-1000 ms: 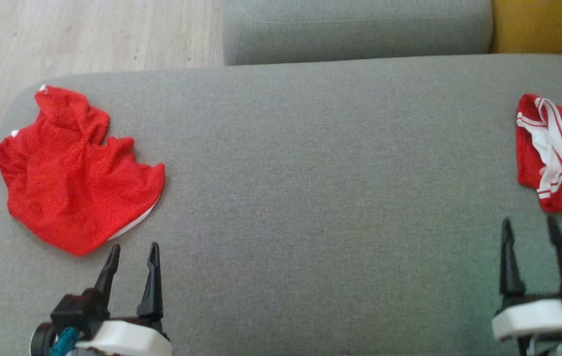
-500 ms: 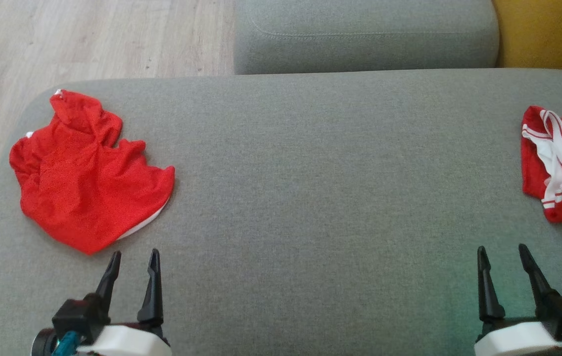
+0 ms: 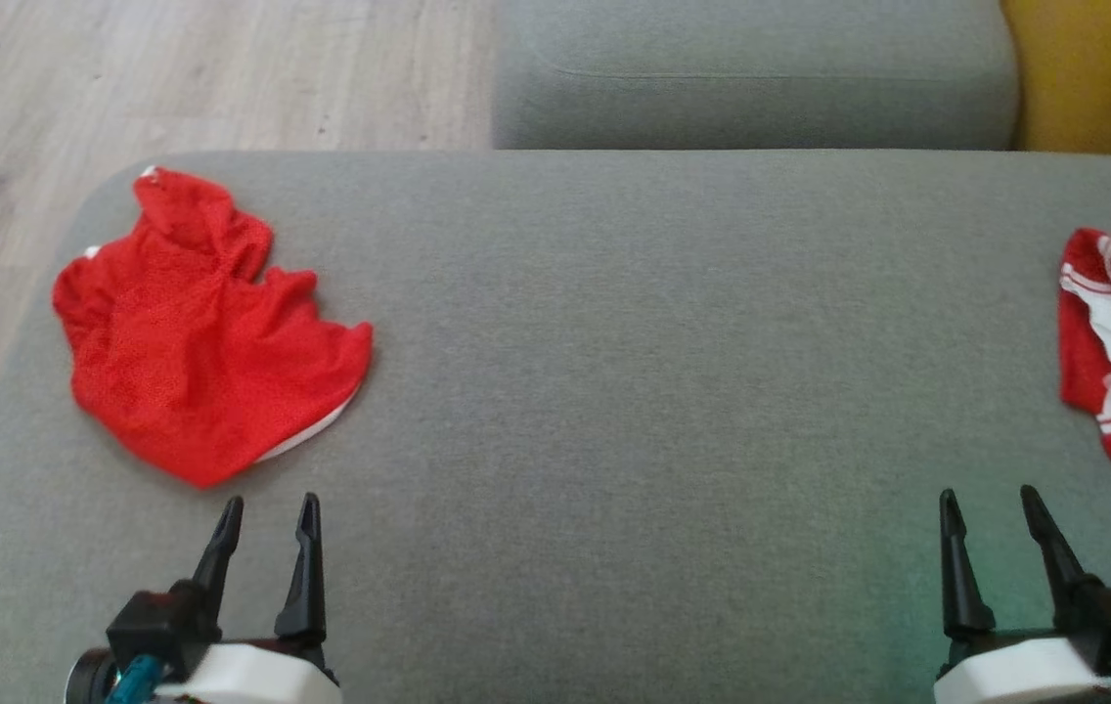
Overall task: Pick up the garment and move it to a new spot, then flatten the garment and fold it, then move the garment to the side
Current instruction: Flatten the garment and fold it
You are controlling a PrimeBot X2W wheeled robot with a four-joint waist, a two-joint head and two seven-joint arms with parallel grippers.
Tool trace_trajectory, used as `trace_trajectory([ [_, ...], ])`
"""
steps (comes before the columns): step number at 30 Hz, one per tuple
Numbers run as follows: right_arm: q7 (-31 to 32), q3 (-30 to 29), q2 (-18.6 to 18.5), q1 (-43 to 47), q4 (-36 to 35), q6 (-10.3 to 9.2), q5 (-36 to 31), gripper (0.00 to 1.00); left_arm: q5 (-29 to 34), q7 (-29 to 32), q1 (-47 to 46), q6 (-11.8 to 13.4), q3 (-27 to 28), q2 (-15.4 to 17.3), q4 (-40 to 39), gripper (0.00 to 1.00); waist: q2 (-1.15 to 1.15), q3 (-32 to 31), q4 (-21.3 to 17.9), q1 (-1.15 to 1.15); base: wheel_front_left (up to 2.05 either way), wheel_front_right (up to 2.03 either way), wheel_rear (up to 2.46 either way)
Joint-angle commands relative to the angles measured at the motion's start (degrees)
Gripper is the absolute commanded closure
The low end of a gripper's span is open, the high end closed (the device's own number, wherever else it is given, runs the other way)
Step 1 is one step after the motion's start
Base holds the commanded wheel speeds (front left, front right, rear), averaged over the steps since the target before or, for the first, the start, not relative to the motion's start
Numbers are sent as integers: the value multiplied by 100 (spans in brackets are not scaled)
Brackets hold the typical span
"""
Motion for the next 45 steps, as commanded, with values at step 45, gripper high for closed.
trace_trajectory([
  [45, -55, 253, -342, -1420, -637, -5, -828, 0, -589, 558, -4807, 142, 825, 434, 2959, 0, 0, 3010, 1017, 0, 0, 0, 0],
])
